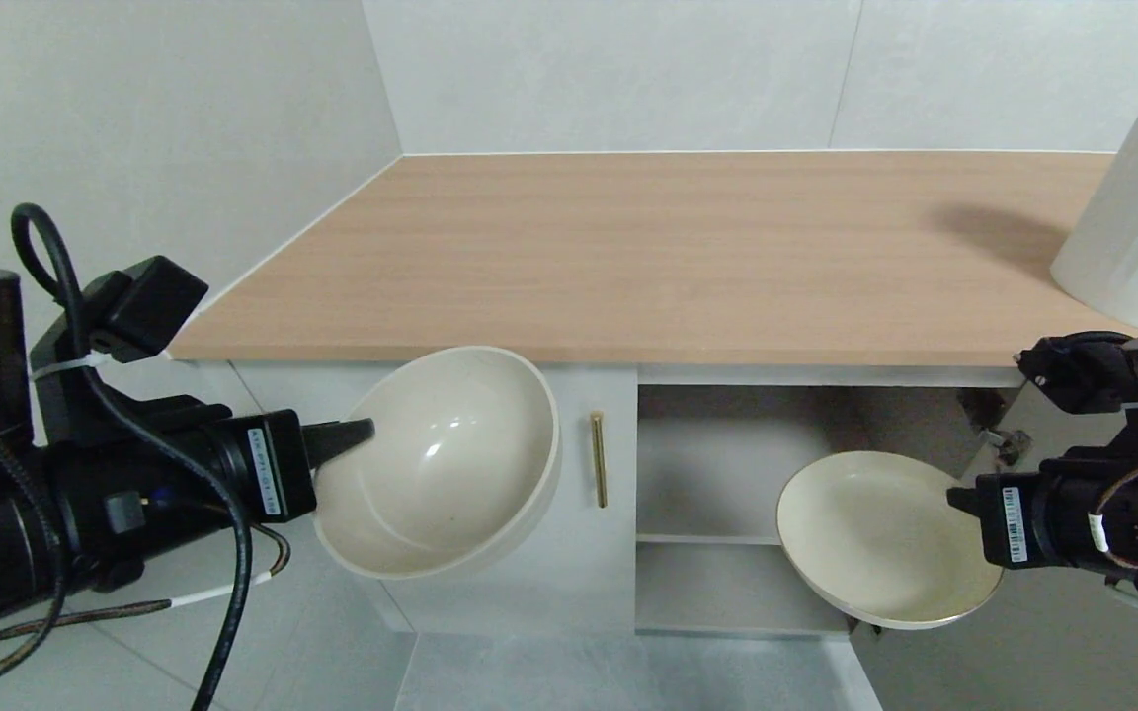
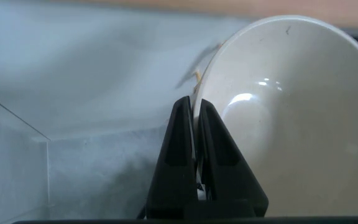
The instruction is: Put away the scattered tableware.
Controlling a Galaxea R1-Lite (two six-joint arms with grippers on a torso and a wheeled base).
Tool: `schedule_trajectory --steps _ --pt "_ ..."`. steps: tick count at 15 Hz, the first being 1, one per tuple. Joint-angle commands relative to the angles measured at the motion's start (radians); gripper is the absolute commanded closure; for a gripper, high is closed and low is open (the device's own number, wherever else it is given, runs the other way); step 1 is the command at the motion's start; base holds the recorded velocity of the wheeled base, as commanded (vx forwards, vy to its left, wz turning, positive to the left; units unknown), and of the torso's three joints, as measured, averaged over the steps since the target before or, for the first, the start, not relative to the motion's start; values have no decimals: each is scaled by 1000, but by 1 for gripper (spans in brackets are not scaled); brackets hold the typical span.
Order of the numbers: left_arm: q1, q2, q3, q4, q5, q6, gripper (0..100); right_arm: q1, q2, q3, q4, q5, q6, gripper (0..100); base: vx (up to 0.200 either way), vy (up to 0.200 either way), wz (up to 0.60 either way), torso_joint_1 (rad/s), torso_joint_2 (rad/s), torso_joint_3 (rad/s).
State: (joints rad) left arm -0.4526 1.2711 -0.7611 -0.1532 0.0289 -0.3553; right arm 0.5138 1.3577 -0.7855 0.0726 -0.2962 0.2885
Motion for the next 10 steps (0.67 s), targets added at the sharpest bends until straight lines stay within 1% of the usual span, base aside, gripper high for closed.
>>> schedule_trajectory --steps 1,7,9,10 --pt "0 5 0 0 0 -1 100 -1 15 0 0 -1 0 100 0 0 0 -207 466 251" --pt "-2 7 3 0 0 -1 100 -17 43 11 -46 0 1 100 0 0 0 -197 467 265" --pt "-2 13 3 0 0 -1 100 -17 43 14 -56 2 1 100 0 0 0 -168 447 266" --pt "-2 13 3 0 0 -1 100 -17 43 17 -65 2 1 100 0 0 0 -100 271 139"
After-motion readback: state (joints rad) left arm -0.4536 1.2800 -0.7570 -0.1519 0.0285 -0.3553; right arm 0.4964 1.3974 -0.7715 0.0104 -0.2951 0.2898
